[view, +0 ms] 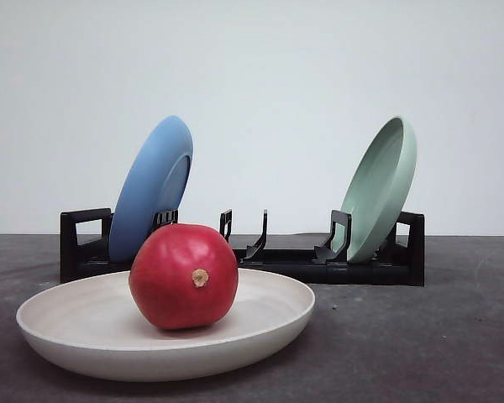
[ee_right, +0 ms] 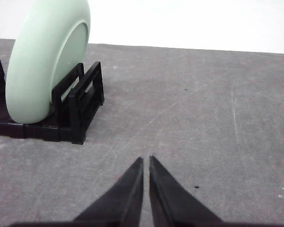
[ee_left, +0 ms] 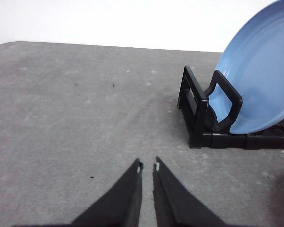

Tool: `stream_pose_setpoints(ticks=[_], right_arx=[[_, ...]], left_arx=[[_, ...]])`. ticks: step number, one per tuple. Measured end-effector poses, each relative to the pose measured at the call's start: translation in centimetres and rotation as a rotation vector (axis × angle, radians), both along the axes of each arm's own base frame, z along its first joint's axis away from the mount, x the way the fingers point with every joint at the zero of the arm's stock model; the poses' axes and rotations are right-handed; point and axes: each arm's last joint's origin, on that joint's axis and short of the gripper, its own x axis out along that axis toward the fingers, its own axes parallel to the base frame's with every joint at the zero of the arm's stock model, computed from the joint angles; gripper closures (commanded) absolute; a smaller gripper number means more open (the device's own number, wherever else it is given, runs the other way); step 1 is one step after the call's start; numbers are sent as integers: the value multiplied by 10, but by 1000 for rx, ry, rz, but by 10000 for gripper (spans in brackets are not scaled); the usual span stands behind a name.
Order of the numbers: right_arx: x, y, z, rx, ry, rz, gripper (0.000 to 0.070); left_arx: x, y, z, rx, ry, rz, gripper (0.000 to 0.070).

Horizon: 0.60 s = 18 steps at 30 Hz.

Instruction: Place pomegranate in white plate

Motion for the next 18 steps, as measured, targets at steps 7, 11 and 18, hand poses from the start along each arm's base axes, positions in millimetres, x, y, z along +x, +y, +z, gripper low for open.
stream_pose_setpoints(ticks=[7,11,18], right_arx=[[0,0,0,0,0,0,684],[0,0,0,0,0,0,684],[0,0,0,0,0,0,684]], left_arx=[[0,0,0,0,0,0,675],[0,0,0,0,0,0,675],[0,0,0,0,0,0,675]])
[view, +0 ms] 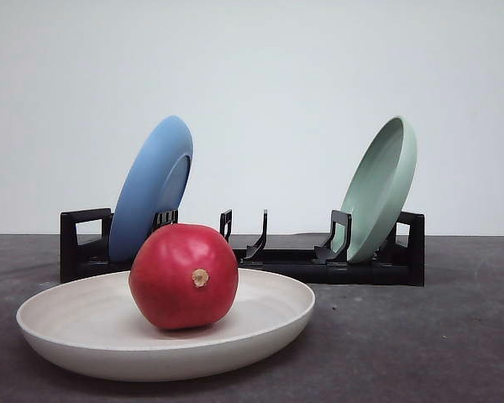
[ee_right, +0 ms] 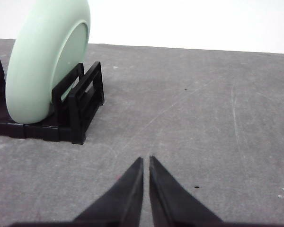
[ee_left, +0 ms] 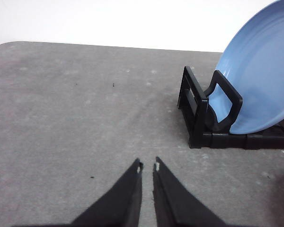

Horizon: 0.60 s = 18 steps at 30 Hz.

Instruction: Place pomegranate in white plate

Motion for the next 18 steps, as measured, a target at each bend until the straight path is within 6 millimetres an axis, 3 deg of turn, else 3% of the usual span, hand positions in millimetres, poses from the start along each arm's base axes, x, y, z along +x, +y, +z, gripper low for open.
stream_pose_setpoints(ticks=[18], right_arx=[[0,0,0,0,0,0,684]], left_arx=[[0,0,0,0,0,0,675]])
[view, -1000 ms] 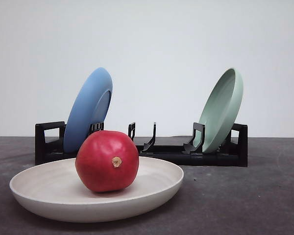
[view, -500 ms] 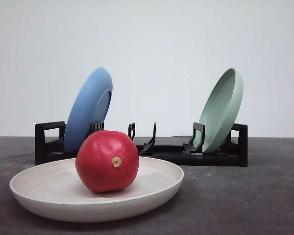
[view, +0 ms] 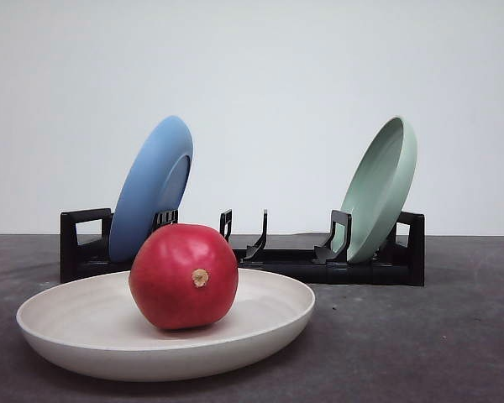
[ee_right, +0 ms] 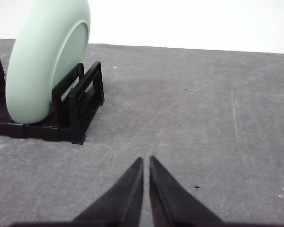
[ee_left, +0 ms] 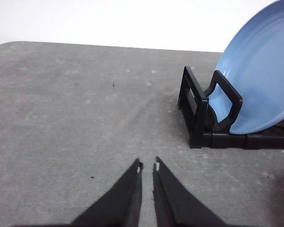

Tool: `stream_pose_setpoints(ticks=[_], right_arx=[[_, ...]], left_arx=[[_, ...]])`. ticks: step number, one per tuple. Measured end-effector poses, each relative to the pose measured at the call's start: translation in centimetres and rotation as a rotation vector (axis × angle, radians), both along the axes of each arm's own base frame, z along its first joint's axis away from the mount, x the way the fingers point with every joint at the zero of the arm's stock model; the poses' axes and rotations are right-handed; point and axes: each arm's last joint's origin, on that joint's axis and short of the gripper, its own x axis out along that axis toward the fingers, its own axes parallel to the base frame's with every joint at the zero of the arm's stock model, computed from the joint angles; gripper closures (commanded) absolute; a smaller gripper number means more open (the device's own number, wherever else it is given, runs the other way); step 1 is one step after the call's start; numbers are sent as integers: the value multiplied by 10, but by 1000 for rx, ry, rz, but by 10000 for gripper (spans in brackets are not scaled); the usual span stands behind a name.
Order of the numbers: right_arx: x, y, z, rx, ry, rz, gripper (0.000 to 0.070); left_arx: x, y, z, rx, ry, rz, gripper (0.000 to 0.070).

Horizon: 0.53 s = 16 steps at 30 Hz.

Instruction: Place pomegranate in white plate

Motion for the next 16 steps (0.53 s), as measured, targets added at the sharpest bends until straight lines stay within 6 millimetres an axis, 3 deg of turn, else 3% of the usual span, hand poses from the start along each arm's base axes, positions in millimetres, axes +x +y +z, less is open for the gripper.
stream_pose_setpoints(ticks=[16], right_arx=[[0,0,0,0,0,0,684]], left_arx=[[0,0,0,0,0,0,675]])
